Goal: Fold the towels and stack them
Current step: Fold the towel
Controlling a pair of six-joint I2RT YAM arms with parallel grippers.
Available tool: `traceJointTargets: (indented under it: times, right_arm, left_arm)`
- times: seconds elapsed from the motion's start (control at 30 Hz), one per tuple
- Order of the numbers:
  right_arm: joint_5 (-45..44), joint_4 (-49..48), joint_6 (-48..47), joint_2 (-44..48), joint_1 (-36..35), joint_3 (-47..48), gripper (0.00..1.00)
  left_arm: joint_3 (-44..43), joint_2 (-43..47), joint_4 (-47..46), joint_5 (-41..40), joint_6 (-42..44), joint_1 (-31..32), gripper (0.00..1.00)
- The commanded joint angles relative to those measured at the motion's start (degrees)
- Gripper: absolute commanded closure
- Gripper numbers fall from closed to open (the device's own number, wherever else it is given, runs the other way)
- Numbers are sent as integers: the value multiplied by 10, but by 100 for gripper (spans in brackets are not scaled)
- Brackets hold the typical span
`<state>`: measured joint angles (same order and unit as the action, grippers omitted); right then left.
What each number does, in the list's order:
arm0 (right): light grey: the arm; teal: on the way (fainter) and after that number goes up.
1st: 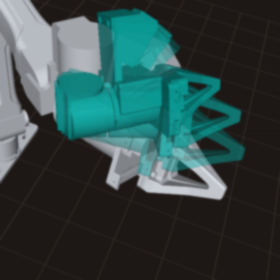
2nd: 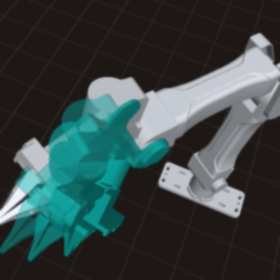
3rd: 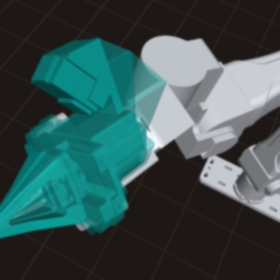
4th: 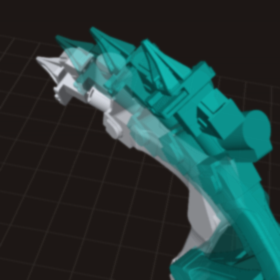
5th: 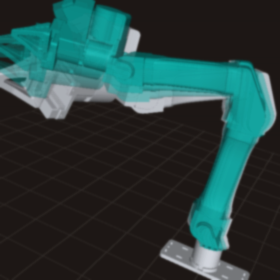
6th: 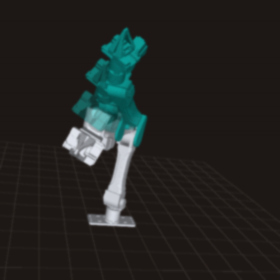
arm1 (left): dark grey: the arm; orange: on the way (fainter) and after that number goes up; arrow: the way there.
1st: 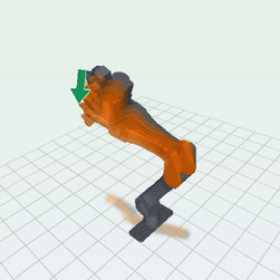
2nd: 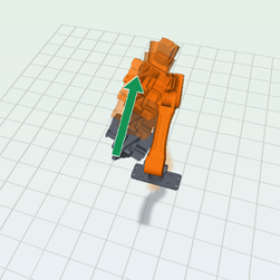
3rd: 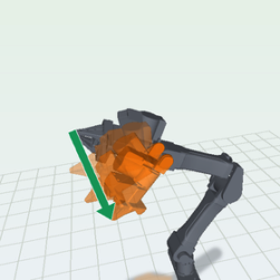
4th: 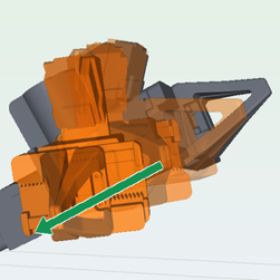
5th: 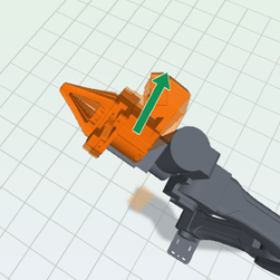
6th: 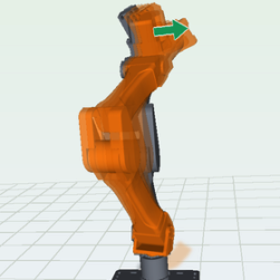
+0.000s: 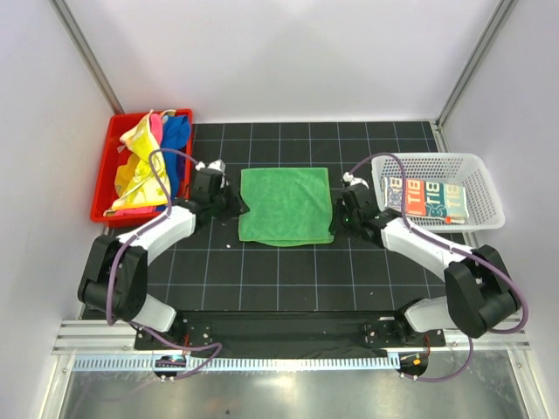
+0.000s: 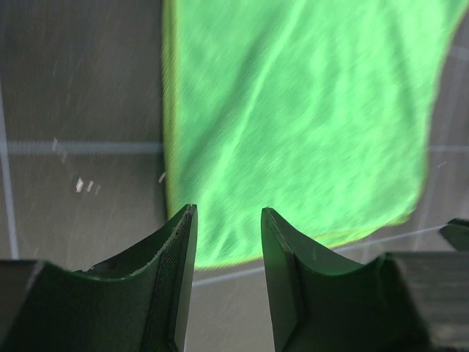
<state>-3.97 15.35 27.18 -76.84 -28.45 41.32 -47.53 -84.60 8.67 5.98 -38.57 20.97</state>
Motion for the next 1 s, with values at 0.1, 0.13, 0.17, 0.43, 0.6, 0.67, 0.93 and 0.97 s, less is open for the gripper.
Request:
traceJointTargets:
  times: [0.1,0.13,0.17,0.43,0.6,0.67,0.93,0.97]
  right_arm:
    - [11,-28,10,-81,-3,105,66]
    - [16,-44,14,-91,-3,112,66]
    - [21,-49,24,-112,-6,116,66]
    - [33,-113,50,-154,-30,39,69]
    - [33,-122,59,-126,-42,-18,71]
    - [33,-120,59,-107,-46,-33,70]
    - [32,-88,65,2,-64,-98,70]
    - [32,-83,68,12,-67,-106,71]
  left_arm:
    - [-103,-64,-5,-8,9,28,62]
    - [-112,-76,-5,-9,8,37,64]
    - [-124,-98,-4,-13,9,44,65]
    - [-60,-138,-33,-39,-4,86,80]
    - [-6,-109,-37,-53,-5,93,86]
    - [21,-91,-31,-55,-8,100,87]
    - [78,-10,-3,-95,-27,135,92]
    - [86,-3,0,-97,-31,138,92]
